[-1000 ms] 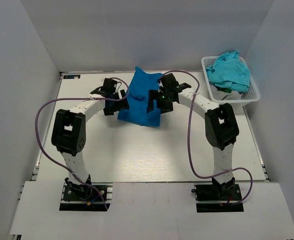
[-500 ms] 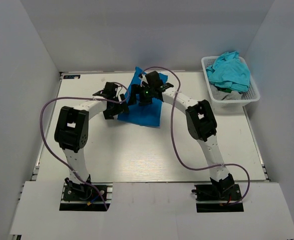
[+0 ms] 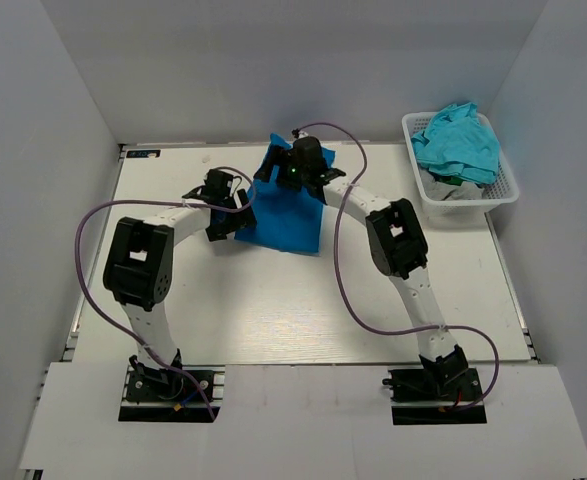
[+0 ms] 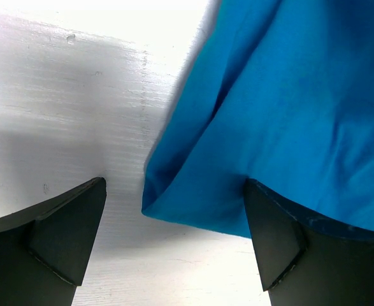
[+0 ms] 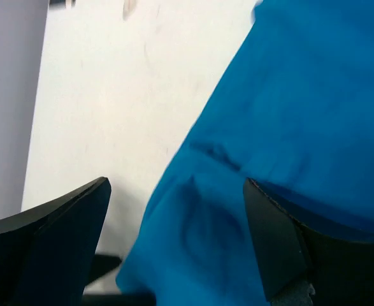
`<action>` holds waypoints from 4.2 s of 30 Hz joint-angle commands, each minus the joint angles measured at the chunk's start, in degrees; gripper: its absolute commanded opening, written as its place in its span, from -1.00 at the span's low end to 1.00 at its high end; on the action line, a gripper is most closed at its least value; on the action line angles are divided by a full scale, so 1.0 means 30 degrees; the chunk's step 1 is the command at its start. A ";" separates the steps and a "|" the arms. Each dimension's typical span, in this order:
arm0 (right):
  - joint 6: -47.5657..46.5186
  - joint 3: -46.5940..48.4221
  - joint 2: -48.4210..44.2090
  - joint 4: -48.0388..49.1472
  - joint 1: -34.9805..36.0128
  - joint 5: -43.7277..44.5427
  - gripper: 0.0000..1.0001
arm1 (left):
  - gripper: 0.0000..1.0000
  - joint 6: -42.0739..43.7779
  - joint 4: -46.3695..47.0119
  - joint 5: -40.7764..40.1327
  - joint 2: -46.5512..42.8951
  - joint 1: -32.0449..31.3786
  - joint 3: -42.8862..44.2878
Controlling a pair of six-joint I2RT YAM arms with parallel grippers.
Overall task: Fold and stack the t-shirts
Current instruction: Fold the folded rectangular tshirt in 1/3 of the way, then grab one side of the 2/3 rectangular tshirt with both arms, then fold the long partially folded tshirt into a neat square
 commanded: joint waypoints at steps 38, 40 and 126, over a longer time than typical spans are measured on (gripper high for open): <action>-0.1928 -1.5525 -1.1250 -0.4257 -0.0245 0.0229 0.76 | 0.31 0.0531 0.2331 0.4278 -0.1175 0.1074 -0.2720; -0.1665 -1.5640 -1.0896 -0.3879 -0.0157 0.0199 0.76 | 0.06 0.0532 0.2542 0.4630 -0.0940 0.0899 -0.2896; -0.3362 -1.4265 -1.4237 -1.1729 -0.5547 -1.5416 -1.00 | -1.00 -0.2514 -0.2028 0.3694 -0.3902 -0.0390 0.3694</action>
